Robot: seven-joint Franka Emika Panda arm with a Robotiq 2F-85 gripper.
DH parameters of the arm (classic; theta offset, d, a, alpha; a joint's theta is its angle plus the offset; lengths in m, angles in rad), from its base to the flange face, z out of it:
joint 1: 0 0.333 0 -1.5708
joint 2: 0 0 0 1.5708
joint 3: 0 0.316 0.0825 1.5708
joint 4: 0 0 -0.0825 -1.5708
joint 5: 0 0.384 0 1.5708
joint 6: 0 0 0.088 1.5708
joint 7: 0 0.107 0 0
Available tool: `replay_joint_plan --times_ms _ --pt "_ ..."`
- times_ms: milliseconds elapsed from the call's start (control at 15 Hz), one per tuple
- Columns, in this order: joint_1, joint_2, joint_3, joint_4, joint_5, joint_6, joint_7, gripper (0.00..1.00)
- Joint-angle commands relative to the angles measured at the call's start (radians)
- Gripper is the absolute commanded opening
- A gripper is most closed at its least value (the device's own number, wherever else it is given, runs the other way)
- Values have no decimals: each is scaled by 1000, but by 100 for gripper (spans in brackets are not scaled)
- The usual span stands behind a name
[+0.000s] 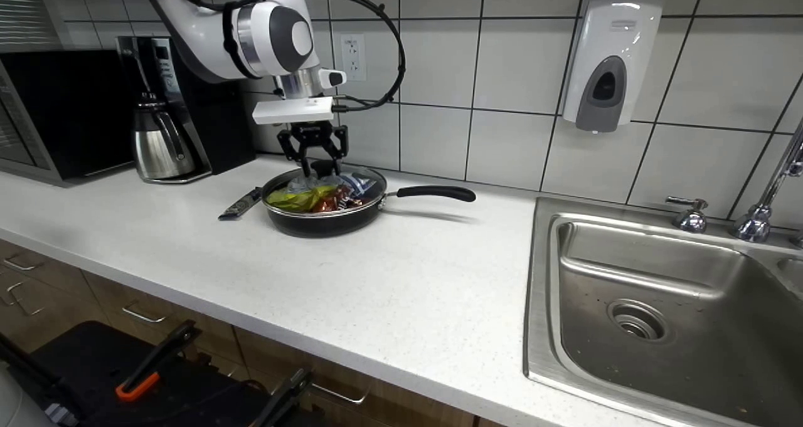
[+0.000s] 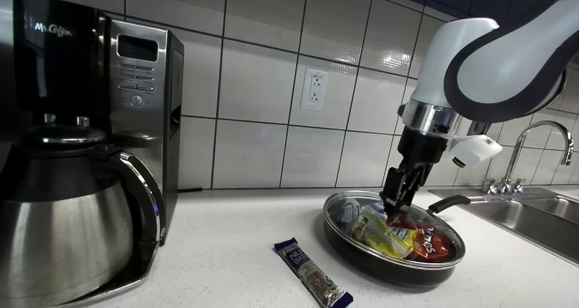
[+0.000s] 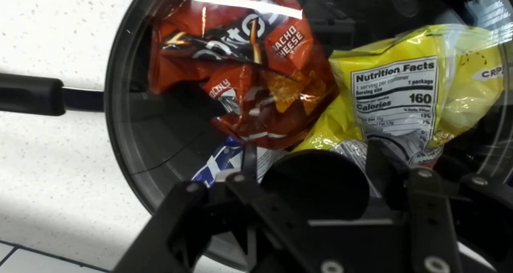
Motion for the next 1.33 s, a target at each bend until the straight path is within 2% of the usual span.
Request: replay_joint_plan --times_ms 0,467,1267 --pt "-8 -30 18 -30 22 4 -18 99" --pt "-10 -92 40 -84 41 -3 -40 100" --pt "33 -324 87 -283 111 -38 -65 100"
